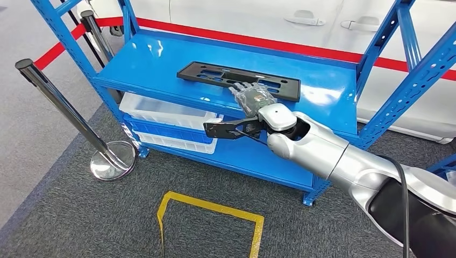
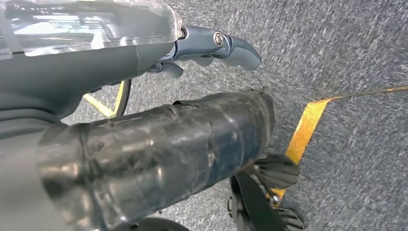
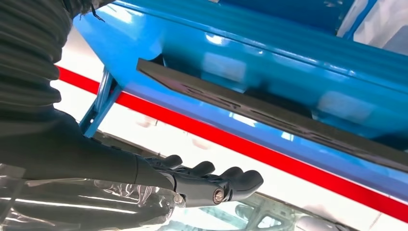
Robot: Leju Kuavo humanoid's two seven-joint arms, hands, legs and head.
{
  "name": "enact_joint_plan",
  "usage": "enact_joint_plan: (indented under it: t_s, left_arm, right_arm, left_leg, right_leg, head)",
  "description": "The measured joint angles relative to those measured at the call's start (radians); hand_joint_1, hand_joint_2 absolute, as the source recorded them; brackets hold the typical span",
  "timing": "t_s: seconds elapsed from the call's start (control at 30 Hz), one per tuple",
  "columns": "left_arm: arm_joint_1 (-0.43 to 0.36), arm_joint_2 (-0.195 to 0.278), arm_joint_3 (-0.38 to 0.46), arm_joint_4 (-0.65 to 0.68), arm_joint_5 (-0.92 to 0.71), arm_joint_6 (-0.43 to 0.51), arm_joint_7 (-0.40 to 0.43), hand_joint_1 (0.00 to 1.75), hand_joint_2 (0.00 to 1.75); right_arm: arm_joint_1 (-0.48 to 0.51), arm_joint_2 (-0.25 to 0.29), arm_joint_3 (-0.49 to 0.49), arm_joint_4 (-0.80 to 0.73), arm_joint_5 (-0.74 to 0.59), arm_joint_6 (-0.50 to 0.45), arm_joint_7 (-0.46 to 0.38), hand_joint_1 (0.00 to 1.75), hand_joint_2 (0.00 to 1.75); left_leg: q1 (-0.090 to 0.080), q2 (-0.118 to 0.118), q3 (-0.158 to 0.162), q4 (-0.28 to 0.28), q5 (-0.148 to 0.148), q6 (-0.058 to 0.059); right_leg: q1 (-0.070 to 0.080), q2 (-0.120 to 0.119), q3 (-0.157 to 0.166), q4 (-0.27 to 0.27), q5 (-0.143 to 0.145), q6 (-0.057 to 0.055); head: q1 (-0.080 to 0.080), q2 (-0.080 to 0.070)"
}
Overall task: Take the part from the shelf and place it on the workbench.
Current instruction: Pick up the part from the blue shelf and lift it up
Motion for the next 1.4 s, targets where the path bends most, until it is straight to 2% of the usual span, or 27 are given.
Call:
enact_joint_plan:
  t_s: [0.03,0.07,0.13,0.17,0.2,0.3,0.37,0.4,0.47,0.5,0.53,0.57,0.6,0.67,0.7,0.77,0.87,0.93,1.0,1.03,1.07,1.1,1.13,1.2,1.23,1.33,1.4]
  left_arm:
    - [0.001,0.0,0.0,0.0,0.0,0.0,0.0,0.0,0.0]
    - [0.002,0.0,0.0,0.0,0.0,0.0,0.0,0.0,0.0]
    - [0.003,0.001,0.0,0.0,0.0,-0.001,0.0,0.0,0.0]
    - [0.003,0.001,0.0,0.0,0.0,-0.001,0.0,0.0,0.0]
    - [0.001,0.002,-0.001,0.001,0.0,-0.001,0.0,0.0,0.0]
    - [-0.002,0.003,-0.002,0.001,0.001,-0.001,0.001,0.0,0.0]
    - [0.0,0.002,-0.002,0.001,0.002,-0.001,0.002,0.0,0.0]
    - [0.0,0.002,-0.003,0.001,0.002,-0.001,0.003,0.0,0.0]
    - [0.0,0.002,-0.003,0.001,0.002,-0.001,0.003,0.0,0.0]
    - [-0.001,0.002,-0.003,0.001,0.002,-0.001,0.003,0.0,0.0]
    - [-0.001,0.002,-0.004,0.001,0.002,-0.001,0.003,0.0,0.0]
    - [0.0,0.002,-0.004,0.001,0.002,-0.001,0.004,0.0,0.0]
    - [0.0,0.002,-0.004,0.001,0.002,-0.001,0.004,0.0,0.0]
    - [0.001,0.002,-0.004,0.001,0.002,-0.001,0.005,0.0,0.0]
    - [0.0,0.002,-0.004,0.001,0.003,-0.001,0.005,0.0,0.0]
    - [-0.001,0.002,-0.005,0.001,0.004,-0.002,0.005,0.0,0.0]
    - [-0.001,0.001,-0.006,0.001,0.007,-0.002,0.003,0.0,0.0]
    - [-0.001,0.001,-0.006,0.001,0.007,-0.002,0.002,0.0,0.0]
    - [-0.002,0.002,-0.006,0.001,0.008,-0.002,0.002,0.0,0.0]
    - [-0.001,0.002,-0.006,0.001,0.008,-0.002,0.002,0.0,0.0]
    - [0.0,0.002,-0.006,0.001,0.009,-0.002,0.002,0.0,0.0]
    - [0.0,0.002,-0.006,0.001,0.009,-0.002,0.002,0.0,0.0]
    - [0.001,0.002,-0.006,0.001,0.01,-0.002,0.002,0.0,0.0]
    - [0.0,0.002,-0.006,0.001,0.01,-0.001,0.002,0.0,0.0]
    - [-0.001,0.002,-0.006,0.002,0.01,0.0,0.002,0.0,0.0]
    - [-0.003,0.002,-0.006,0.002,0.011,0.0,0.002,0.0,0.0]
    - [-0.002,0.002,-0.006,0.002,0.012,0.0,0.002,0.0,0.0]
  right_arm:
    - [0.003,0.0,0.0,0.0,0.003,0.0,0.0,0.0,1.75]
    - [0.005,0.0,0.0,0.0,0.006,-0.001,0.0,0.0,1.75]
    - [0.006,0.0,-0.003,0.0,0.011,-0.003,0.002,0.0,1.75]
    - [0.005,-0.001,-0.005,0.0,0.012,-0.004,0.002,0.0,1.75]
    - [0.005,-0.001,-0.007,0.0,0.013,-0.005,0.003,0.0,1.75]
    - [0.004,-0.002,-0.012,0.0,0.015,-0.007,0.003,0.0,1.75]
    - [0.003,-0.004,-0.018,0.001,0.016,-0.008,0.004,0.0,1.75]
    - [0.002,-0.005,-0.021,0.001,0.016,-0.008,0.004,0.0,1.75]
    - [0.004,-0.007,-0.024,0.001,0.017,-0.009,0.006,0.0,1.75]
    - [0.007,-0.008,-0.024,0.001,0.017,-0.009,0.006,0.0,1.75]
    - [0.01,-0.009,-0.024,0.001,0.017,-0.009,0.007,0.0,1.75]
    - [0.013,-0.01,-0.025,0.001,0.017,-0.009,0.007,0.0,1.75]
    - [0.014,-0.011,-0.025,0.001,0.017,-0.009,0.007,0.0,1.75]
    - [0.013,-0.012,-0.027,0.001,0.017,-0.009,0.008,0.0,1.75]
    - [0.012,-0.012,-0.028,0.001,0.018,-0.009,0.008,0.0,1.75]
    - [0.011,-0.012,-0.029,0.001,0.023,-0.009,0.008,0.0,1.75]
    - [0.01,-0.012,-0.031,0.001,0.03,-0.009,0.008,0.0,1.75]
    - [0.009,-0.012,-0.033,0.001,0.031,-0.009,0.009,0.0,1.75]
    - [0.011,-0.012,-0.034,0.001,0.032,-0.009,0.009,0.0,1.75]
    - [0.013,-0.011,-0.034,0.001,0.033,-0.008,0.009,0.0,1.75]
    - [0.016,-0.011,-0.034,0.001,0.034,-0.008,0.009,0.0,1.75]
    - [0.017,-0.011,-0.034,0.001,0.035,-0.008,0.009,0.0,1.75]
    - [0.018,-0.011,-0.034,0.001,0.037,-0.008,0.008,0.0,1.75]
    - [0.017,-0.011,-0.035,0.001,0.041,-0.008,0.008,0.0,1.75]
    - [0.017,-0.011,-0.036,0.001,0.043,-0.007,0.007,0.0,1.75]
    - [0.018,-0.011,-0.037,0.001,0.045,-0.006,0.006,0.0,1.75]
    - [0.017,-0.011,-0.04,0.001,0.047,-0.006,0.006,0.0,1.75]
  left_leg:
    - [0.0,0.0,-0.018,0.019,0.009,-0.002]
    - [0.0,0.0,-0.017,-0.003,0.039,-0.002]
    - [0.0,0.0,0.033,-0.133,0.122,0.002]
    - [-0.002,0.0,0.062,-0.2,0.149,0.006]
    - [-0.004,0.0,0.081,-0.242,0.16,0.011]
    - [-0.006,-0.001,0.095,-0.268,0.154,0.028]
    - [-0.002,0.0,0.104,-0.276,0.154,0.041]
    - [0.0,0.001,0.108,-0.279,0.153,0.046]
    - [-0.001,0.002,0.112,-0.28,0.149,0.054]
    - [-0.001,0.002,0.114,-0.279,0.147,0.056]
    - [-0.002,0.001,0.116,-0.279,0.145,0.057]
    - [-0.002,0.0,0.119,-0.278,0.142,0.057]
    - [-0.002,-0.002,0.123,-0.276,0.137,0.055]
    - [-0.003,-0.004,0.129,-0.27,0.127,0.048]
    - [-0.005,-0.005,0.129,-0.267,0.123,0.043]
    - [-0.007,-0.006,0.127,-0.265,0.119,0.033]
    - [-0.004,-0.004,0.123,-0.25,0.105,0.018]
    - [-0.002,-0.001,0.083,-0.164,0.06,0.008]
    - [0.0,0.0,0.015,-0.037,0.014,0.001]
    - [0.0,0.0,-0.011,0.0,0.012,-0.001]
    - [0.0,0.0,-0.021,0.002,0.029,-0.002]
    - [0.0,0.0,-0.012,-0.035,0.064,-0.001]
    - [0.0,0.0,0.014,-0.102,0.109,0.001]
    - [-0.004,-0.001,0.069,-0.222,0.159,0.01]
    - [-0.006,-0.001,0.082,-0.253,0.164,0.015]
    - [-0.006,-0.002,0.09,-0.269,0.157,0.03]
    - [-0.001,0.0,0.1,-0.277,0.156,0.042]
  right_leg:
    - [0.0,0.001,0.004,0.001,-0.003,0.0]
    - [0.0,0.001,0.008,0.002,-0.007,0.001]
    - [0.0,0.002,0.019,0.004,-0.017,0.005]
    - [0.002,0.003,0.022,0.006,-0.022,0.008]
    - [0.003,0.003,0.024,0.006,-0.025,0.012]
    - [0.006,0.004,0.022,0.005,-0.031,0.027]
    - [0.006,0.002,0.01,0.039,-0.055,0.036]
    - [0.006,0.001,-0.011,0.082,-0.077,0.039]
    - [0.005,0.0,-0.077,0.208,-0.128,0.042]
    - [0.004,0.0,-0.11,0.263,-0.142,0.043]
    - [0.003,-0.001,-0.132,0.291,-0.14,0.043]
    - [0.002,-0.001,-0.135,0.28,-0.117,0.042]
    - [0.001,-0.001,-0.118,0.232,-0.079,0.04]
    - [0.003,-0.001,-0.059,0.096,-0.009,0.032]
    - [0.005,-0.001,-0.037,0.049,0.007,0.028]
    - [0.008,0.0,-0.022,0.02,0.003,0.023]
    - [0.003,0.0,-0.013,0.006,0.004,0.013]
    - [0.0,0.0,-0.004,0.0,0.003,0.005]
    - [0.0,0.0,0.0,0.0,-0.001,0.0]
    - [0.0,0.001,0.003,0.001,-0.004,-0.001]
    - [0.0,0.001,0.006,0.002,-0.007,0.0]
    - [0.0,0.002,0.01,0.004,-0.011,0.001]
    - [0.0,0.002,0.014,0.005,-0.016,0.003]
    - [0.003,0.003,0.019,0.009,-0.025,0.009]
    - [0.005,0.003,0.018,0.01,-0.027,0.013]
    - [0.006,0.002,0.018,0.011,-0.033,0.028]
    - [0.007,0.0,0.002,0.053,-0.06,0.037]
  head:
    - [0.0,0.0]
    - [0.0,0.0]
    - [0.0,0.0]
    - [0.0,0.0]
    - [0.0,0.0]
    - [0.001,0.0]
    - [0.003,0.0]
    - [0.004,0.0]
    - [0.007,0.0]
    - [0.007,0.0]
    - [0.007,0.0]
    - [0.007,0.0]
    - [0.007,0.0]
    - [0.007,0.0]
    - [0.007,0.0]
    - [0.006,0.0]
    - [0.005,0.0]
    - [0.002,0.0]
    - [0.0,0.0]
    - [0.0,0.0]
    - [0.0,0.0]
    - [0.0,0.0]
    - [0.0,0.0]
    - [0.0,0.0]
    - [0.0,0.0]
    - [0.001,0.0]
    - [0.003,0.0]
